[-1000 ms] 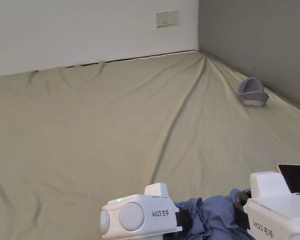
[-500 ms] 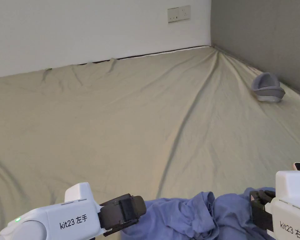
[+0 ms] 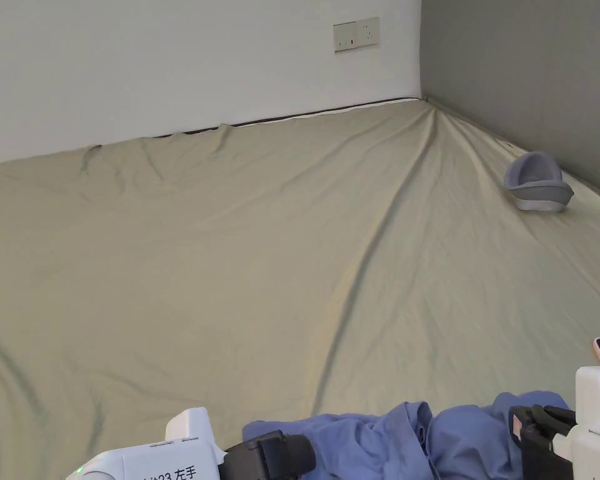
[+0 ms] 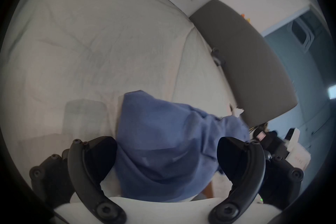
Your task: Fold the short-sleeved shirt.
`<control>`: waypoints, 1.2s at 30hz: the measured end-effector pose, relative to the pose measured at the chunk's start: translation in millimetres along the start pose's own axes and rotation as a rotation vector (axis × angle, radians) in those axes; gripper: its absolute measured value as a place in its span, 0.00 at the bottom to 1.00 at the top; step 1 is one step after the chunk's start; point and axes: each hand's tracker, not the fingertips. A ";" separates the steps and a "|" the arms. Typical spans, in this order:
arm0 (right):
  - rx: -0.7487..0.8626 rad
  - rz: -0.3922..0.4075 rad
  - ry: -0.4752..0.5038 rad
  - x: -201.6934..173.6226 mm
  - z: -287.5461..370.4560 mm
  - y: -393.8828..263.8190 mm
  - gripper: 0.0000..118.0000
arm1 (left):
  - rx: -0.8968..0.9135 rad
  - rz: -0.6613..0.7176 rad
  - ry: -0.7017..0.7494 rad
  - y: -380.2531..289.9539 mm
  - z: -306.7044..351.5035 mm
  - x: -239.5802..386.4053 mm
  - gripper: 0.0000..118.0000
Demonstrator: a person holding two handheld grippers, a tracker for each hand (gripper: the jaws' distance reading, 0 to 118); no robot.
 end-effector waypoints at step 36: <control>-0.074 0.058 -0.027 -29.3 -36.1 17.0 0.00 | 0.296 0.194 0.075 31.2 134.6 -67.3 0.17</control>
